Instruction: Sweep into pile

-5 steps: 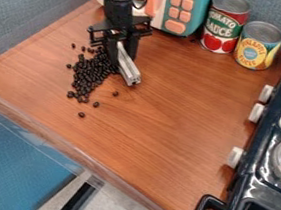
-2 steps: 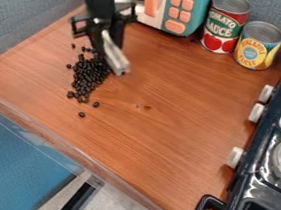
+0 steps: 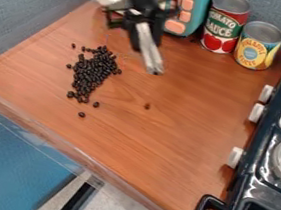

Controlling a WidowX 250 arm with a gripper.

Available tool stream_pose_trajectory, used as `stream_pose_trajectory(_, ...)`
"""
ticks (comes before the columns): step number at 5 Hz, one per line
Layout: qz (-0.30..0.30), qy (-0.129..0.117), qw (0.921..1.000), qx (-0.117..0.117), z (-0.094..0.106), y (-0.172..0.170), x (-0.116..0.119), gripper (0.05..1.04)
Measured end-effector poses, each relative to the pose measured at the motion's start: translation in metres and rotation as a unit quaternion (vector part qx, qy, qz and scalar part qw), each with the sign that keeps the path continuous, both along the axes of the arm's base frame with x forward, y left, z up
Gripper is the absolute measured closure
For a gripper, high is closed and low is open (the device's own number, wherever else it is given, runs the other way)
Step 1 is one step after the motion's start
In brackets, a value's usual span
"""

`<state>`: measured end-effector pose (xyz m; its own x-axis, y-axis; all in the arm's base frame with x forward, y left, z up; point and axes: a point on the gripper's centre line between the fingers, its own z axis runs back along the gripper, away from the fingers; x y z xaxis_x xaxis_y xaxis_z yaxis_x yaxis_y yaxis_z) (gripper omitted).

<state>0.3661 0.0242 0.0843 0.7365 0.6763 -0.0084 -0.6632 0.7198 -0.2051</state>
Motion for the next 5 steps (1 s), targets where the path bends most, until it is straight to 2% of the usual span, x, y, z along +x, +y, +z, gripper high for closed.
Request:
stream_pose_trajectory(1,-0.114,0.000,0.9930,0.029,-0.001,-0.038,-0.002,0.711)
stream_pose_trajectory(2,-0.219,0.013,0.9743,0.052,-0.018,-0.069,-0.011,0.711)
stream_pose_trajectory(3,-0.315,0.019,0.9445,0.091,-0.038,-0.075,-0.022,0.711)
stream_pose_trajectory(4,-0.367,0.028,0.9218,0.121,-0.054,-0.074,-0.031,0.711)
stream_pose_trajectory(5,-0.389,0.043,0.9109,0.132,-0.063,-0.058,-0.041,0.711)
